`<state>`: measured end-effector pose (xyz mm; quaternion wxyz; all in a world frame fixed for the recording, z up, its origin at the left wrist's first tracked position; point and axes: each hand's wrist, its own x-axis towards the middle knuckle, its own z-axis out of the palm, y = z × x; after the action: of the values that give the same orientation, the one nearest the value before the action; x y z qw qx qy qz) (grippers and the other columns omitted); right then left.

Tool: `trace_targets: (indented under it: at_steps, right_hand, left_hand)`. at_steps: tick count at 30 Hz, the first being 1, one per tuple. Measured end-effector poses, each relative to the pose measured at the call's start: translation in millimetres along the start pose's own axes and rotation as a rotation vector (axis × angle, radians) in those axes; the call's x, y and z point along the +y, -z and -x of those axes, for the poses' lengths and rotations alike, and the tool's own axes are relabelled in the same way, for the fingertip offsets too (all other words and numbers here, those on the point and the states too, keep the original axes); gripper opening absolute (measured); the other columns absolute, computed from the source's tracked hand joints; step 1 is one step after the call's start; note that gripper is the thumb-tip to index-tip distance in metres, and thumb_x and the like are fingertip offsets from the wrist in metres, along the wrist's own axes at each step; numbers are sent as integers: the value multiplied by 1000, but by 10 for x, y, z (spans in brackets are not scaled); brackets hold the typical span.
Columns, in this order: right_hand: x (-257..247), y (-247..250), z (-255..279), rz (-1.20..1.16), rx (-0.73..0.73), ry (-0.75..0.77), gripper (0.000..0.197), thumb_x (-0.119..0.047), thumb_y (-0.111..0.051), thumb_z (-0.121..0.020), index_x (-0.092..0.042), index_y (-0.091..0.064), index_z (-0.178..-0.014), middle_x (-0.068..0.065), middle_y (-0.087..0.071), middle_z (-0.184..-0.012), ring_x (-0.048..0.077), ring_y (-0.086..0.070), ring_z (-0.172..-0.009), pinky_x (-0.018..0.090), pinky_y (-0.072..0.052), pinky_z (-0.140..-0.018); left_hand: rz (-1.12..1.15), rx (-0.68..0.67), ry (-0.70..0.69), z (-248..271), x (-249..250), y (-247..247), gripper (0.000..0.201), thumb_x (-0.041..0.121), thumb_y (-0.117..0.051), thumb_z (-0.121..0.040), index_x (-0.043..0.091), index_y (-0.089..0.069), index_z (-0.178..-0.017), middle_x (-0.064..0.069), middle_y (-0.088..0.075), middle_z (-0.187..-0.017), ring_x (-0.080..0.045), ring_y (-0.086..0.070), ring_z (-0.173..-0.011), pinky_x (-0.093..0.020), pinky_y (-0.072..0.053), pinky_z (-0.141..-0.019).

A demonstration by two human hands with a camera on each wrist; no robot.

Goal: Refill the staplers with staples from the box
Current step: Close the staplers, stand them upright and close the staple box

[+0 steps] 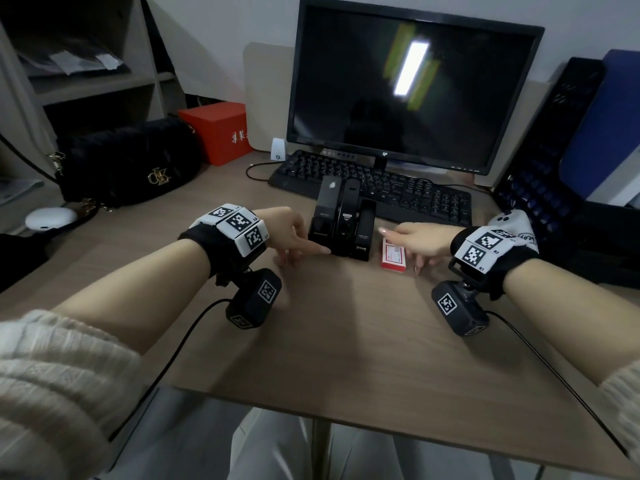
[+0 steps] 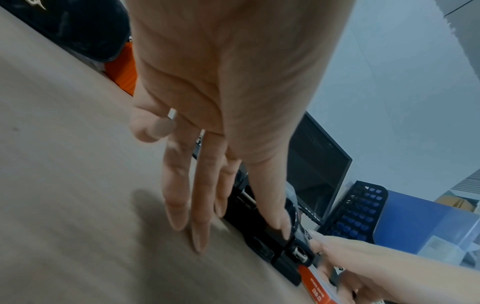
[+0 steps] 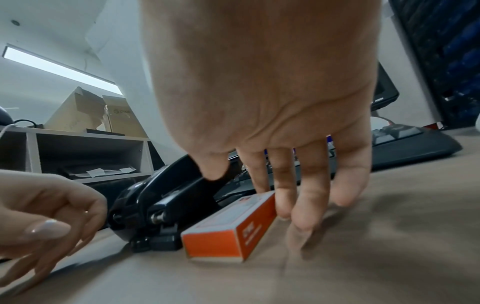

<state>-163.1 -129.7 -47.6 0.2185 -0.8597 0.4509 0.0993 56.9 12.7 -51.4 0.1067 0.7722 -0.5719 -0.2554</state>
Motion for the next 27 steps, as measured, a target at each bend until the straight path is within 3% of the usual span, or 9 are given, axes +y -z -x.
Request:
trace_targets:
  at_steps: [3,5,7,12,16,19,21,25,27]
  right_hand:
    - [56,24,48,13,-74,41,88,-74,-50,-79,-17,-33,-144,-2,-60,-91,15,-63,-68,28,-46,-60]
    - [107,2,21,4,-94,75,102,-69,-72,-64,-18,-32,-143,-2,-63,-88,15,-63,-65,30,-48,-60]
    - [155,-26,-17,-24,-89,104,97,-60,-82,-58,-19,-39,-135,1,-65,-88,14,-62,-60,30,-49,-59]
    - [161,-46,-70,-20,-68,144,83,-62,-81,-55,-22,-47,-119,-1,-67,-84,13,-62,-57,33,-50,-62]
    - [116,-54,-112,-3,-41,161,72,-63,-81,-60,-24,-49,-110,-5,-66,-78,11,-61,-56,29,-47,-56]
    - [86,-62,-136,11,-25,177,68,-64,-80,-60,-24,-49,-106,-6,-65,-79,11,-61,-57,30,-50,-60]
    - [74,-63,-147,11,-24,181,69,-64,-80,-60,-23,-49,-105,-6,-65,-80,11,-61,-58,30,-51,-61]
    - [47,-75,-142,-7,-22,185,73,-64,-79,-61,-21,-47,-109,-7,-63,-79,11,-60,-57,30,-48,-58]
    - [28,-82,-129,3,-4,197,78,-65,-77,-63,-19,-46,-116,-9,-61,-79,8,-60,-58,23,-46,-56]
  left_hand:
    - [-39,-6,41,4,48,-2,61,69,-65,-75,14,-64,-103,6,-76,-81,-6,-71,-69,-18,-39,-45]
    - [-70,-19,59,-2,82,-12,62,68,-64,-76,14,-62,-107,5,-76,-83,-8,-71,-74,-19,-39,-47]
    - [-91,-34,66,-26,100,-22,64,68,-63,-76,12,-63,-107,5,-76,-83,-9,-72,-75,-15,-39,-41]
    - [-84,-39,95,-86,89,-45,66,70,-65,-73,12,-65,-104,5,-75,-77,-6,-71,-63,-12,-39,-38]
    - [-95,-32,97,-144,95,-51,66,72,-62,-75,11,-66,-100,7,-73,-73,-4,-66,-53,-15,-40,-42]
    - [-83,-28,91,-210,81,-51,56,69,-61,-77,14,-63,-81,6,-69,-63,-4,-63,-46,-12,-37,-37]
    - [-66,-28,85,-246,69,-49,53,69,-61,-77,17,-60,-75,2,-70,-67,-9,-66,-51,-14,-40,-40]
    - [-64,-34,115,-291,91,-65,66,78,-53,-75,13,-63,-82,-4,-73,-74,-14,-68,-56,-20,-47,-49]
    - [-72,-19,151,-293,130,-78,82,84,-38,-76,8,-65,-92,-5,-73,-73,-14,-68,-54,-19,-46,-47]
